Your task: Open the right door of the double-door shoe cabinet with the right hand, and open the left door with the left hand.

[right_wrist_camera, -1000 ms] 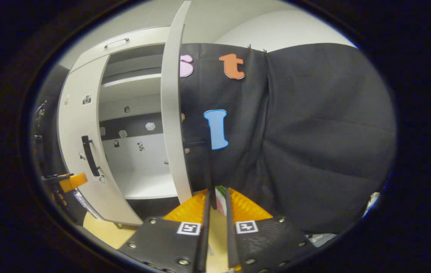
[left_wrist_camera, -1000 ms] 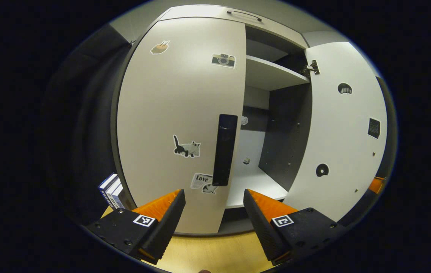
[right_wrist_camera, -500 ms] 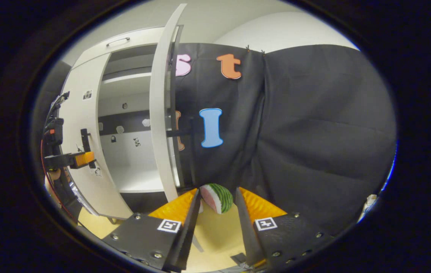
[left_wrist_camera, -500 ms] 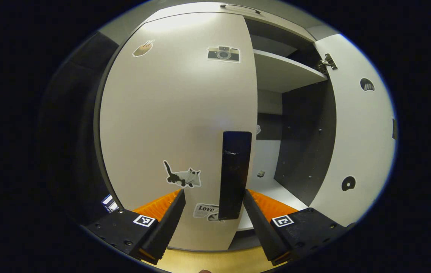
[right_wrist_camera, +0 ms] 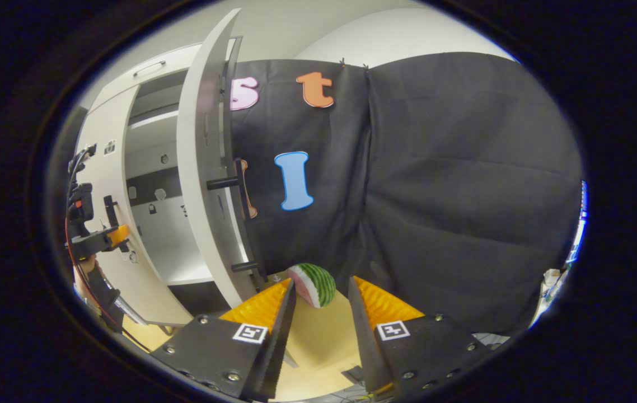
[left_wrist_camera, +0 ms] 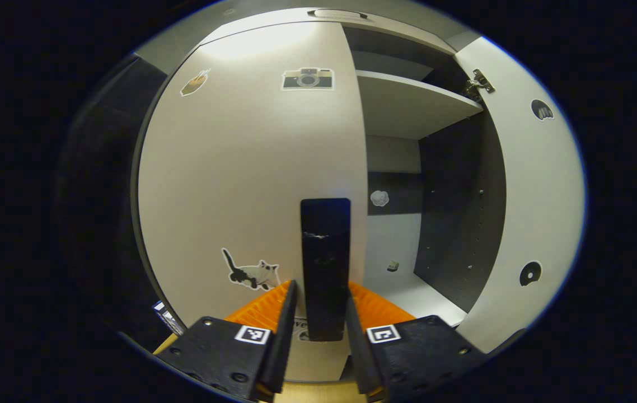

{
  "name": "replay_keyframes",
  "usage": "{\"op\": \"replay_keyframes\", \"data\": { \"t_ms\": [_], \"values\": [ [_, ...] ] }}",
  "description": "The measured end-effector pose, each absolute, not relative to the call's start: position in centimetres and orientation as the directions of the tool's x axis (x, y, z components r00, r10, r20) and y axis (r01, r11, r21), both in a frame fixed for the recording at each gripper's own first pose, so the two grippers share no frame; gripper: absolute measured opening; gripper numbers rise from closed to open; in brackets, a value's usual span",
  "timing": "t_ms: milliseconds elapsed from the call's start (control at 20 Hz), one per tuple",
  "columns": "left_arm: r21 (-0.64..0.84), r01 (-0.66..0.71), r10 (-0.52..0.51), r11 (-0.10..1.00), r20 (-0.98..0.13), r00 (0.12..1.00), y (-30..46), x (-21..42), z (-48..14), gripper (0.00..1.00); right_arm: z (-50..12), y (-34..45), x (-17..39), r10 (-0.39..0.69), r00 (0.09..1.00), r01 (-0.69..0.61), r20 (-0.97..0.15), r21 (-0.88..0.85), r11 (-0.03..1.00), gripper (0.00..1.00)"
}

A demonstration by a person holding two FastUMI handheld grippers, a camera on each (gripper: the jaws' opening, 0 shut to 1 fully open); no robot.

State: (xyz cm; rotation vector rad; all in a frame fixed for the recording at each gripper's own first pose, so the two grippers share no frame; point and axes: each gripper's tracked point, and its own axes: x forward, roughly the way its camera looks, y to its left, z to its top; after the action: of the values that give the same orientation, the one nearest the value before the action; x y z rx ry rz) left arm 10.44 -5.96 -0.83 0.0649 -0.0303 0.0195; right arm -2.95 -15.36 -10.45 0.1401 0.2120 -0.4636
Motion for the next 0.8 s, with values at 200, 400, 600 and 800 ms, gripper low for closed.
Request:
{"op": "replay_keyframes", "data": {
  "t_ms": [200,400,600,800],
  "values": [
    [0.022,0.007,-0.007,1.0,0.027,1.0,-6.0,10.1,-1.0,0.28,-10.9,-15.5,-3.1,-0.428,0.869,0.459,-0.249,0.079,0.885,0.57],
    [0.027,0.005,-0.006,1.0,0.028,1.0,-5.7,9.2,-1.1,0.23,-10.9,-15.3,-3.5,-0.424,0.871,0.454,-0.249,0.072,0.888,0.57],
    [0.028,0.017,-0.018,0.999,0.03,0.999,-5.4,7.3,-1.1,0.23,-11.0,-14.9,-4.0,-0.407,0.877,0.437,-0.257,0.072,0.896,0.53],
    [0.007,0.029,-0.029,1.0,0.016,0.999,-4.9,6.6,-1.3,0.23,-11.1,-14.0,-4.2,-0.376,0.89,0.404,-0.259,0.062,0.913,0.53]
  ]
}}
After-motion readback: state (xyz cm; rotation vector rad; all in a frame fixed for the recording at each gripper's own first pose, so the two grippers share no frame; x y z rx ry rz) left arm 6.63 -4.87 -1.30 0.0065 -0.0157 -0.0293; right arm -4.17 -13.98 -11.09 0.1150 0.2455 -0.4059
